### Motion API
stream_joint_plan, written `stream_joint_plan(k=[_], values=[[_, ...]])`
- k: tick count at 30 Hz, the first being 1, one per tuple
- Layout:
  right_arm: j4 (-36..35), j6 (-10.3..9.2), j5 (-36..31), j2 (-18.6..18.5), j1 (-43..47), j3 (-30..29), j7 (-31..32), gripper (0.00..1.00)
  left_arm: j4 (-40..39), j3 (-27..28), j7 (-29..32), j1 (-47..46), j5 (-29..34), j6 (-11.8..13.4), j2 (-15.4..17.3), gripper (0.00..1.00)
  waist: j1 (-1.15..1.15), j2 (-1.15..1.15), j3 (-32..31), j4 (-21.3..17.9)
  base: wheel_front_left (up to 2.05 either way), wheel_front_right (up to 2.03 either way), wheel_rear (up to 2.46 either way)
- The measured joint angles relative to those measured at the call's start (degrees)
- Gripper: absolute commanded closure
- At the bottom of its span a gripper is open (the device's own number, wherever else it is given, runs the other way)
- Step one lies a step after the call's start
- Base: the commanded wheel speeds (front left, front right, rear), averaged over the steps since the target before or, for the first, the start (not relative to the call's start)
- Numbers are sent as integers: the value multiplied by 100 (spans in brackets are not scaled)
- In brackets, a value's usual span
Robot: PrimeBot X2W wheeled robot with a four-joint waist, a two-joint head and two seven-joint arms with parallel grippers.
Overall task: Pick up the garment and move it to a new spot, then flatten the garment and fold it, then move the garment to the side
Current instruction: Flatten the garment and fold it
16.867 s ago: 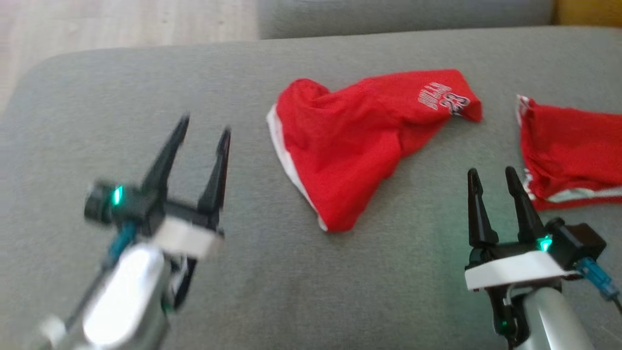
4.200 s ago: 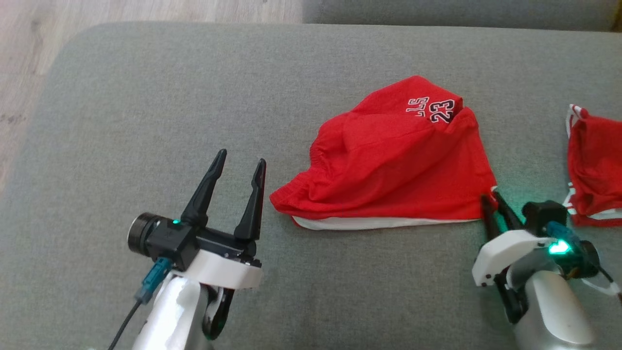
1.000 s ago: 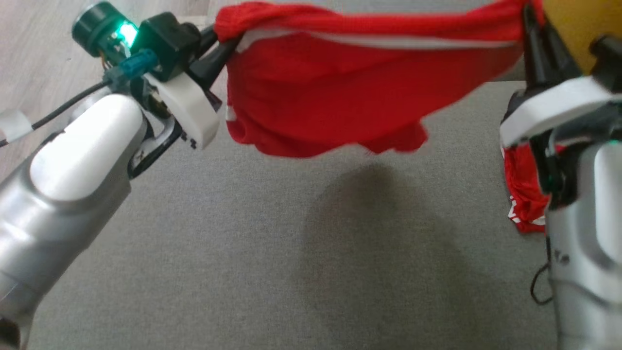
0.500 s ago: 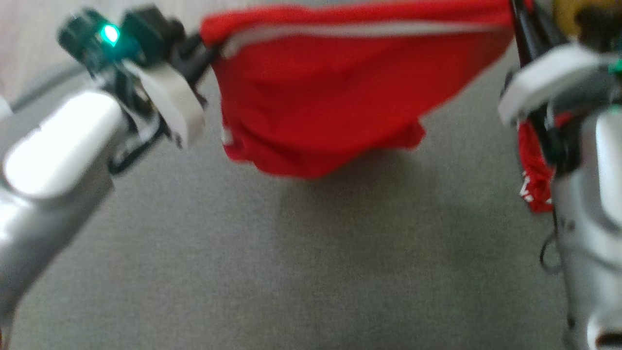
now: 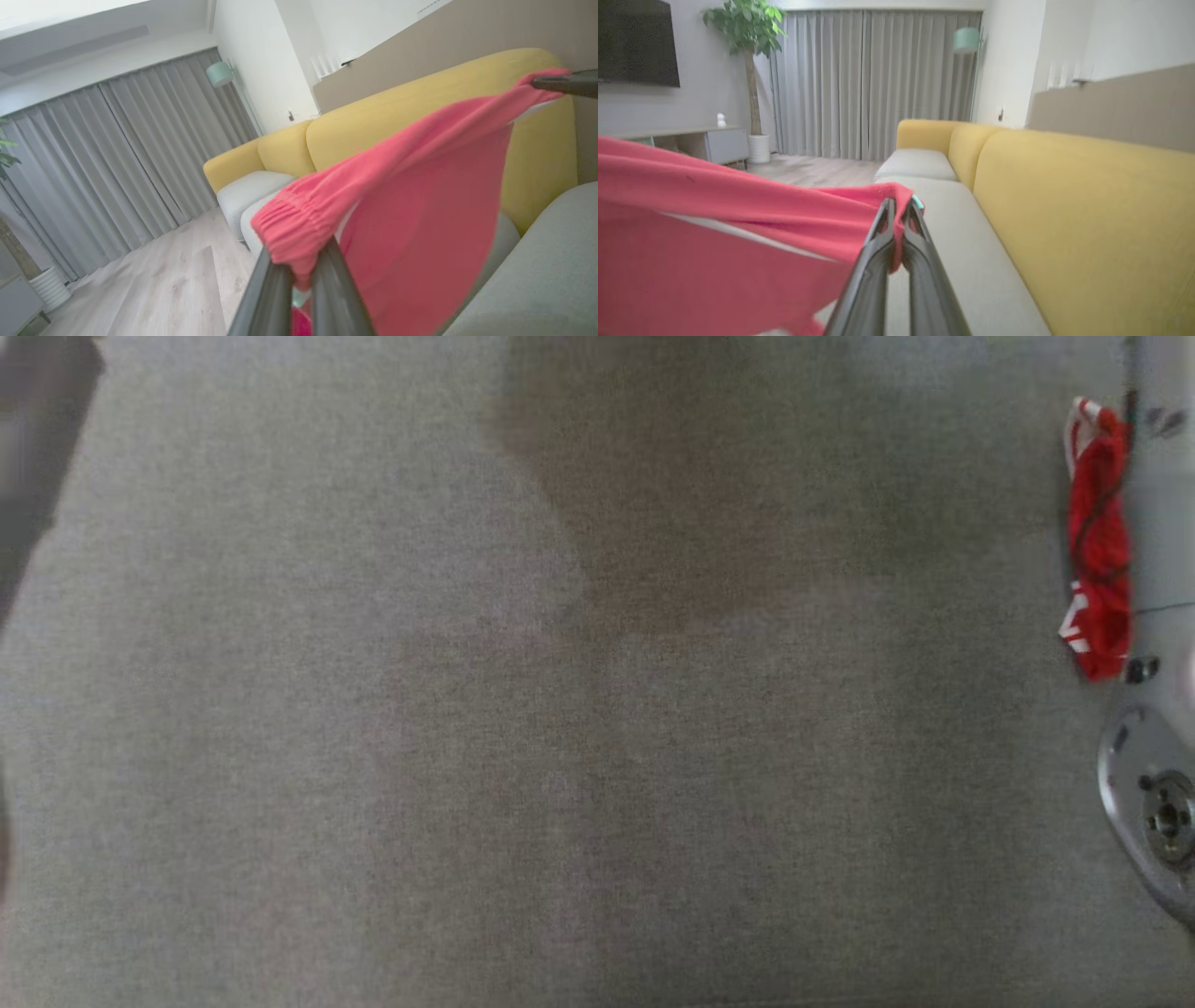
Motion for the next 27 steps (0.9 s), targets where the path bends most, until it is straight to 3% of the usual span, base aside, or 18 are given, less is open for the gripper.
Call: stream_joint_plan(k=[7,13,20,27], values=[[1336,0,-383,64,259,-57,-337,100,530,-343,-343,440,77,-67,-385,100,-2,0,190,43,0,0,0],[2263,0,-442,-86,879,224,-220,100,449,-1124,-358,1556,48,-112,-389,100,-2,0,54,77,0,0,0],[2846,0,-40,-371,1388,900,35,100,-37,-1729,-359,2512,-207,-112,-197,100,-4,0,-376,107,0,0,0],[2969,1,593,-626,2113,1646,303,100,-339,-2026,-358,3289,-236,-98,-200,100,-4,0,-968,145,0,0,0]])
